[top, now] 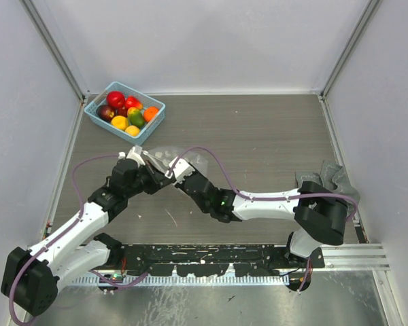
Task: Place the food in the zip-top bag and seal the zipper
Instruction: Open the zipper of the food storage bag.
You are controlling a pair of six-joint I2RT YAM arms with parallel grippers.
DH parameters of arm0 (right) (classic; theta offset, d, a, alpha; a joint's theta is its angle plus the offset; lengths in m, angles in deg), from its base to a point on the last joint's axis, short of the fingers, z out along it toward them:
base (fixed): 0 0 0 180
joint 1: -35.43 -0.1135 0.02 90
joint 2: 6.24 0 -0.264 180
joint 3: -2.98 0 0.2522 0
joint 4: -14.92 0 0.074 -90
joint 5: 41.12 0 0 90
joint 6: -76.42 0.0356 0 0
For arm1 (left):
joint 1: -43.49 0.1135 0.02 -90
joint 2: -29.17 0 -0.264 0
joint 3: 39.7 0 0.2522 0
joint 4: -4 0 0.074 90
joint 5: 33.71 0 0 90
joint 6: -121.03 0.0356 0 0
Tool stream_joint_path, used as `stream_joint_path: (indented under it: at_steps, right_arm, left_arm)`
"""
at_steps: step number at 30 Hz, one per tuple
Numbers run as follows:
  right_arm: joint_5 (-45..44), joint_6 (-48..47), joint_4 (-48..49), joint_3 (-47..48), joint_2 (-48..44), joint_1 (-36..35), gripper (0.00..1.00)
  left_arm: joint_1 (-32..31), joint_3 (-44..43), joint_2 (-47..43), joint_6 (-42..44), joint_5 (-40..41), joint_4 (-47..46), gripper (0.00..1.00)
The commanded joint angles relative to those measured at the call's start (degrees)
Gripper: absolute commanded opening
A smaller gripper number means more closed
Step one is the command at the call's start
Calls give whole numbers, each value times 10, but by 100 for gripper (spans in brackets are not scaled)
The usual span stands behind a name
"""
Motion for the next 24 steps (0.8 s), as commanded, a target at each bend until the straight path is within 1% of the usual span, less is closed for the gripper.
stream_joint_path:
  at_steps: [1,3,4,8,10,11,18,24]
  right_arm:
    - [-7,-5,27,16,-12,9,39]
    - [-19,-8,28,16,-16,17,35]
    - [-24,-10,28,16,-18,22,31]
    - [-55,-20,29,16,-28,42,7]
    - [-72,-27,29,16,-34,55,2]
    - [-81,-32,29,16,-37,61,1]
    - [-139,-44,14,8,-84,93,0]
    - [-192,-44,-16,5,-124,93,0]
  left_arm:
    - [-5,-34,5,20,-9,-5,0]
    - [-5,-36,8,26,-4,4,0]
    - [-6,-37,10,30,-2,12,0]
    - [-8,-48,18,46,8,38,0]
    - [-9,-55,23,56,12,49,0]
    - [-10,-59,26,61,15,55,0]
    - [-12,-112,60,115,41,126,0]
    - [-12,-161,107,142,48,141,0]
